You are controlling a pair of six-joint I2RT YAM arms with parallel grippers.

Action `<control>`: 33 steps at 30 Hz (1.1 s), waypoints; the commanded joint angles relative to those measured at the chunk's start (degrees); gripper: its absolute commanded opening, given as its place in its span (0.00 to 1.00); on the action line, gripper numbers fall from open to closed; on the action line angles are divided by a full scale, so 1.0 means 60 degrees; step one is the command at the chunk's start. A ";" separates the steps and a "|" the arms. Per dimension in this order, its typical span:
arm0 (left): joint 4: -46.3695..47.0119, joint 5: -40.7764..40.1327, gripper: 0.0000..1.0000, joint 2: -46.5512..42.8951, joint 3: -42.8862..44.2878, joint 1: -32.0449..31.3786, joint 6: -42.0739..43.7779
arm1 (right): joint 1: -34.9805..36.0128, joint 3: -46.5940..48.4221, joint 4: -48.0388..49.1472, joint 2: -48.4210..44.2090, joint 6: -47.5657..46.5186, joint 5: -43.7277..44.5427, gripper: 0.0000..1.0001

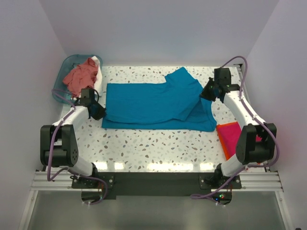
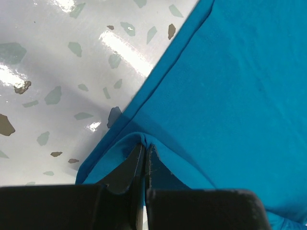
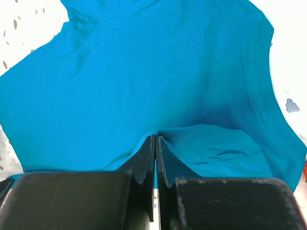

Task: Fold and stack the t-shirts
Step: Fold the tshirt

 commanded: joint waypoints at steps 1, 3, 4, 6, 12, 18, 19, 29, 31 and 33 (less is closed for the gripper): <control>0.0449 0.0023 0.02 0.0141 0.0223 0.0157 -0.0107 | -0.0143 0.0520 0.0550 0.0132 -0.0205 -0.0143 0.00; 0.0551 0.0023 0.02 0.0155 0.0178 0.0187 -0.0136 | -0.0158 0.0564 0.0580 0.0220 -0.0205 -0.0157 0.00; 0.0595 0.0023 0.02 0.0155 0.0135 0.0201 -0.0136 | -0.0158 0.0593 0.0638 0.0321 -0.0234 -0.0172 0.00; 0.0756 0.0287 0.03 0.0214 0.0090 0.0245 -0.0107 | -0.0158 0.0681 0.0653 0.0468 -0.0234 -0.0231 0.00; 0.1093 0.0550 0.08 0.0360 -0.0012 0.0377 -0.0048 | -0.0173 0.0974 0.0814 0.1025 -0.0249 -0.0348 0.00; 0.1591 0.0961 0.17 0.0667 -0.0100 0.0480 0.0083 | -0.0231 0.1355 0.0945 0.1785 -0.0263 -0.0538 0.00; 0.1635 0.0975 0.20 0.0668 -0.0100 0.0465 0.0098 | -0.0275 0.1370 0.1004 0.1874 -0.0249 -0.0553 0.00; 0.2265 0.1355 0.51 0.0551 -0.0452 0.0641 0.0288 | -0.0539 0.1955 0.1414 0.3105 -0.0205 -0.1329 0.01; 0.2368 0.1429 0.64 0.0361 -0.0467 0.0641 0.0405 | -0.0554 0.2087 0.1385 0.3382 -0.0263 -0.1447 0.12; 0.2237 0.1357 0.68 0.0171 -0.0408 0.0655 0.0552 | -0.0554 0.2248 0.1342 0.3471 -0.0307 -0.1432 0.30</control>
